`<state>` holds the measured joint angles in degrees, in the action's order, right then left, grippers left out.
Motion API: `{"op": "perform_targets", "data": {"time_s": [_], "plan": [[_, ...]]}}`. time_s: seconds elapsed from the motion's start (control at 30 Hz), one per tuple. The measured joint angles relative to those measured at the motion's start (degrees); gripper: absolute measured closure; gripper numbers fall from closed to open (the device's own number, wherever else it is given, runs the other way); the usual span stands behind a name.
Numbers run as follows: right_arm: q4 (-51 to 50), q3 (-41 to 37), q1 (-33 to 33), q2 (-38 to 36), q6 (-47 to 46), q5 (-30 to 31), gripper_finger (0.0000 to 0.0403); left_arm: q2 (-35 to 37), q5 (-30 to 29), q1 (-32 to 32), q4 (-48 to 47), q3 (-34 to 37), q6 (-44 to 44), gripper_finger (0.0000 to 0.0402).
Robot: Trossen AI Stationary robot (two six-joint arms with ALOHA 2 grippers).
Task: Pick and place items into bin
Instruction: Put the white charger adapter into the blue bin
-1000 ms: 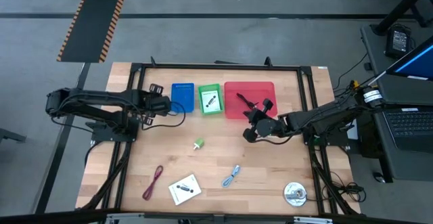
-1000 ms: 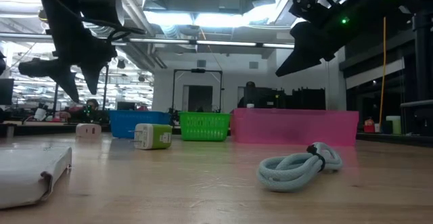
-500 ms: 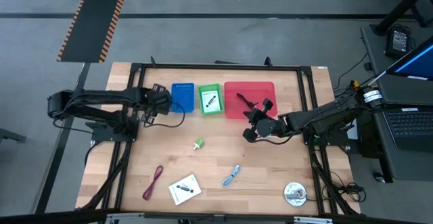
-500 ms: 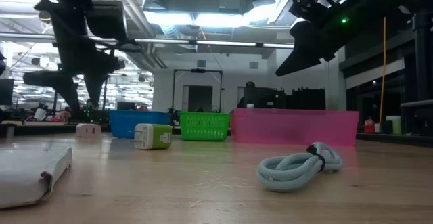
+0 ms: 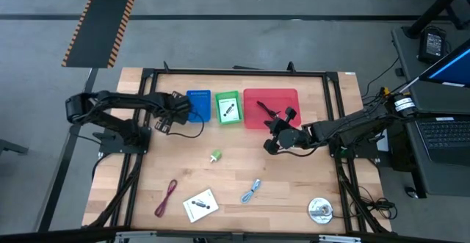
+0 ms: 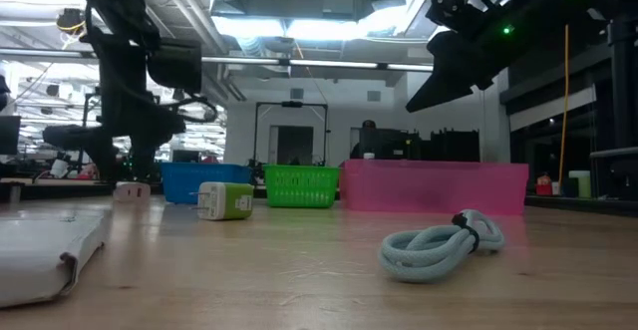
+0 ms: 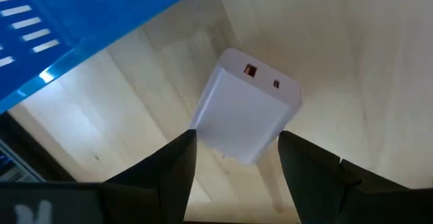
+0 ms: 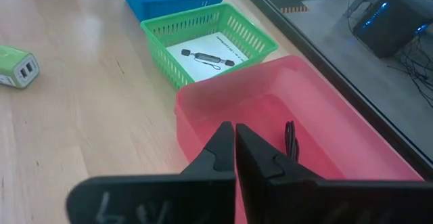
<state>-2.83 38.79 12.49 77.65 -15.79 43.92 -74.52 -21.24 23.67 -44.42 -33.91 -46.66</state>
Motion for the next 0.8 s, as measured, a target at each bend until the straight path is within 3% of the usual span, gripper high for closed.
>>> {"op": "perform_targets", "data": {"time_s": [0.33,0.8], "plan": [[-0.02,0.0,-0.02,0.0,0.02,0.0,0.0402,-3.06,-0.51,0.64,4.52,-0.26,-1.09,0.0198],[-0.02,0.0,-0.02,0.0,0.02,0.0,0.0402,-3.08,6.15,0.96,4.93,-0.22,2.09,0.0195]]}}
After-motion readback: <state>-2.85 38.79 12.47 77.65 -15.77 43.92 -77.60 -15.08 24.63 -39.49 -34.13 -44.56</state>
